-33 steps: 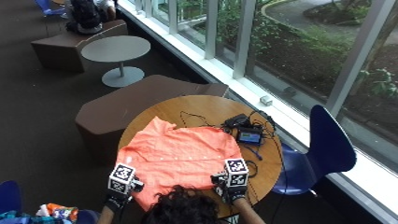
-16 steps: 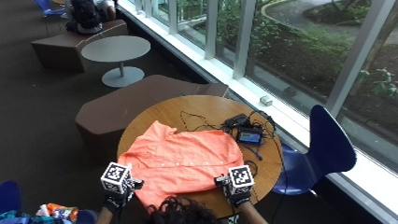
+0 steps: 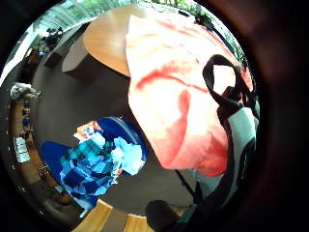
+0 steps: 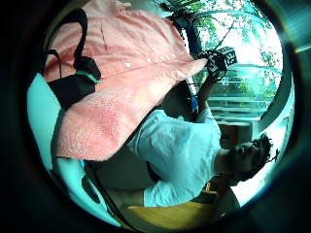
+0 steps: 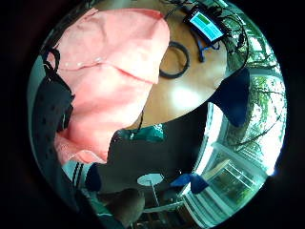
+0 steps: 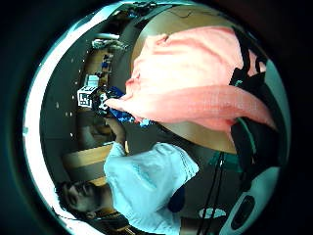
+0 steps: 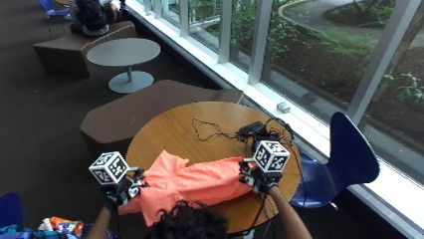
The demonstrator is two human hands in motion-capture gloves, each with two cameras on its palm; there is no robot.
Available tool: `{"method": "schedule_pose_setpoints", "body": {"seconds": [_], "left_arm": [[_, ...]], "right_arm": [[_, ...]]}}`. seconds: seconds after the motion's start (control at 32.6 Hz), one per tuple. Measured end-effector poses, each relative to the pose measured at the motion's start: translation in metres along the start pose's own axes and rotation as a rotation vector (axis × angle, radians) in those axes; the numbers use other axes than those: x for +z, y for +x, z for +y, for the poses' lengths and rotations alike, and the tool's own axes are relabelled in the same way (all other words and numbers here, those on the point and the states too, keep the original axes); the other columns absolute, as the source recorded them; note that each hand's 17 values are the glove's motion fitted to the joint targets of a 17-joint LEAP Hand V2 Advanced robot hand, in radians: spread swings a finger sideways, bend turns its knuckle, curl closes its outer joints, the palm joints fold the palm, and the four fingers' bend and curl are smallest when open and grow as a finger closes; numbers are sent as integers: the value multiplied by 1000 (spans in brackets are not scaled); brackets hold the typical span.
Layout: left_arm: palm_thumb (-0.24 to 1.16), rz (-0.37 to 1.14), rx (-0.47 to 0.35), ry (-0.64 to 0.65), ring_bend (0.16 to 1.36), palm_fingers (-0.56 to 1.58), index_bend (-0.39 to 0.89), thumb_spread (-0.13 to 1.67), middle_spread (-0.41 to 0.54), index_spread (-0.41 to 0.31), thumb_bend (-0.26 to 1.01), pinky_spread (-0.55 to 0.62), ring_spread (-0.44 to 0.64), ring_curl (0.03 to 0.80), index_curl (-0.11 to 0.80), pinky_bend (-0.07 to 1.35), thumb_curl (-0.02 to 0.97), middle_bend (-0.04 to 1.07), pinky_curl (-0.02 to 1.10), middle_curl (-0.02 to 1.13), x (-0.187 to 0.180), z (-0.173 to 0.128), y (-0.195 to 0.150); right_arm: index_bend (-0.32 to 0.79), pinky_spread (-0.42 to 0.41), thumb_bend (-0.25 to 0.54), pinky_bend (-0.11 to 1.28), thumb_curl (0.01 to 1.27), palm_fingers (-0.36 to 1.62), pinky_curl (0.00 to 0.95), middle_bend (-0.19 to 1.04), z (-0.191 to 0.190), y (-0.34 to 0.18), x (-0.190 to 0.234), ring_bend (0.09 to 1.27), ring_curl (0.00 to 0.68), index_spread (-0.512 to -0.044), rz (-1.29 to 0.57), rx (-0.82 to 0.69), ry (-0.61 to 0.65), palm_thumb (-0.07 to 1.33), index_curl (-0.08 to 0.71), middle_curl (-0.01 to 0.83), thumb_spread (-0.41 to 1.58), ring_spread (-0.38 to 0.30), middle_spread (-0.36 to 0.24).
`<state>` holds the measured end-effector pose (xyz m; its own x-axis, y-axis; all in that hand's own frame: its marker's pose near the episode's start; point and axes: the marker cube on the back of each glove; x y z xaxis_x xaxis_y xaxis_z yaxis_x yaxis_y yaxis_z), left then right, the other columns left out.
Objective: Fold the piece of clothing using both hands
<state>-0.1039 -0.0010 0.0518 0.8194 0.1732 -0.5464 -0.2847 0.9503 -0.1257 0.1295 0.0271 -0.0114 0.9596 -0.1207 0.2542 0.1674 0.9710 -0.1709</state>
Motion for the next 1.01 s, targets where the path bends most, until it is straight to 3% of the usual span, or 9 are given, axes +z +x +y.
{"method": "schedule_pose_setpoints", "body": {"seconds": [0.28, 0.58, 0.71, 0.74, 0.77, 0.8, 0.83, 0.86, 1.01], "left_arm": [[689, 253, -350, 26, 893, 1414, 88, 1272, -381, -299, 55, -364, -415, 458, 323, 527, 302, 561, 406, 508, -30, -100, -40], [641, 180, -582, -21, 931, 1404, 176, 1205, -391, -313, -15, -385, -405, 487, 356, 628, 301, 729, 467, 560, -2, -160, -83], [640, 215, -599, 59, 952, 1377, 172, 1194, -389, -315, -17, -384, -403, 495, 370, 630, 303, 752, 477, 566, -5, -164, -86], [635, 223, -598, 96, 1009, 1279, 45, 1189, -385, -286, -19, -378, -405, 510, 336, 648, 304, 744, 484, 562, -8, -163, -86], [639, 231, -593, 139, 958, 1378, 189, 1189, -387, -312, -16, -386, -402, 490, 371, 634, 304, 758, 479, 567, -12, -161, -87], [666, 235, -585, 186, 1137, 974, -239, 1173, -354, -217, -4, -357, -409, 541, 244, 692, 314, 663, 498, 537, -17, -156, -87], [711, 230, -575, 233, 1099, 592, -250, 1162, -276, -167, 15, -306, -388, 513, 209, 745, 325, 468, 516, 496, -23, -151, -87], [723, 211, -567, 273, 1147, 550, -212, 1156, -249, -144, 15, -293, -383, 560, 200, 796, 329, 490, 556, 551, -28, -144, -86], [791, -41, -539, 374, 1046, 400, -54, 1123, -137, -64, 22, -210, -318, 500, 138, 844, 351, 369, 543, 484, -33, -107, -77]], "right_arm": [[208, -281, 91, 719, 304, 1454, 468, 665, -140, 22, -24, 877, 539, -286, 32, 163, 126, 806, 380, 568, 1261, -233, -227], [323, -256, 5, 805, 293, 1364, 525, 788, -240, 45, 10, 937, 603, -280, 193, 301, 49, 756, 448, 643, 1200, -214, -205], [325, -260, -7, 799, 297, 1311, 525, 816, -234, 35, 7, 955, 621, -276, 314, 330, 124, 766, 460, 663, 1189, -213, -197], [338, -257, -10, 813, 297, 1323, 533, 818, -231, 34, 8, 955, 624, -277, 342, 343, 150, 765, 468, 665, 1184, -209, -195], [308, -262, -8, 785, 299, 1257, 517, 802, -228, 37, 10, 956, 622, -280, 371, 362, 183, 771, 460, 662, 1185, -210, -196], [248, -262, -4, 720, 303, 1139, 494, 772, -226, 41, 15, 953, 613, -282, 402, 384, 226, 783, 447, 646, 1184, -210, -200], [266, -216, 0, 649, 312, 853, 479, 643, -221, 45, 20, 851, 572, -289, 426, 404, 277, 798, 457, 597, 1176, -214, -208], [281, -204, 1, 653, 317, 814, 505, 609, -214, 47, 25, 837, 587, -290, 438, 420, 328, 807, 477, 597, 1177, -208, -208], [308, -110, 0, 579, 342, 687, 458, 460, -141, 39, 50, 620, 512, -308, 276, 508, 436, 845, 478, 527, 1173, -197, -209]]}}
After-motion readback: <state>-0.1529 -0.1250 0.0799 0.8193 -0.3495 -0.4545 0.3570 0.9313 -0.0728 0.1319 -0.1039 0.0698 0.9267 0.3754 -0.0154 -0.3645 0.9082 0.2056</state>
